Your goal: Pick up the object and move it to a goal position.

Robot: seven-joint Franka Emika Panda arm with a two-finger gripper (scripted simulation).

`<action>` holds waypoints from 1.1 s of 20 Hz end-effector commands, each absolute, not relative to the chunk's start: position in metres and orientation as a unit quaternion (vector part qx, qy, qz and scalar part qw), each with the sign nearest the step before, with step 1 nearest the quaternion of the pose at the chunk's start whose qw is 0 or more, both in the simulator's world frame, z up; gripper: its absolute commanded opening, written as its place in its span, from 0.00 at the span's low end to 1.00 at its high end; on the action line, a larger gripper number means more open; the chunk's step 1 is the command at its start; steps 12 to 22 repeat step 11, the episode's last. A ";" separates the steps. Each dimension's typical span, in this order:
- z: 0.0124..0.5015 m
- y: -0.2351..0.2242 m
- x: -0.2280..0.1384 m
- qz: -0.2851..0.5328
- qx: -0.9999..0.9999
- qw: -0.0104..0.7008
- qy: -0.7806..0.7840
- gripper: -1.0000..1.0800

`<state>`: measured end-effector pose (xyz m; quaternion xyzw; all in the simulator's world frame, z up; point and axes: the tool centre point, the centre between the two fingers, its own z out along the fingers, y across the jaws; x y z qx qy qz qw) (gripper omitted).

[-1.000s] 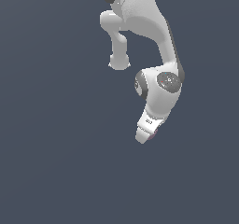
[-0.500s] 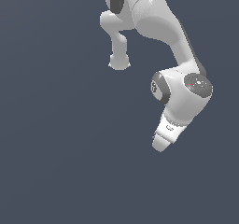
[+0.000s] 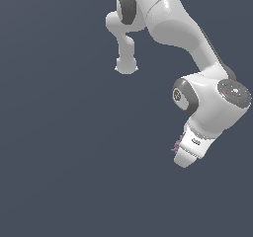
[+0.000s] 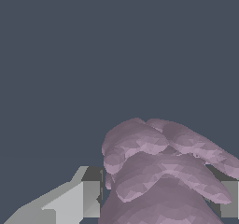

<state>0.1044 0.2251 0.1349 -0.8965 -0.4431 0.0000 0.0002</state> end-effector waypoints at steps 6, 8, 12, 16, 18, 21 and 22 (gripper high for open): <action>0.139 0.235 0.113 0.000 -0.897 0.000 -0.443 0.00; 0.140 0.237 0.114 0.000 -0.896 0.000 -0.443 0.00; 0.140 0.237 0.114 0.000 -0.896 0.000 -0.443 0.00; 0.140 0.237 0.114 0.000 -0.896 0.000 -0.443 0.00; 0.140 0.237 0.114 0.000 -0.896 0.000 -0.443 0.00; 0.140 0.237 0.114 0.000 -0.896 0.000 -0.443 0.00; 0.140 0.237 0.114 0.000 -0.896 0.000 -0.443 0.00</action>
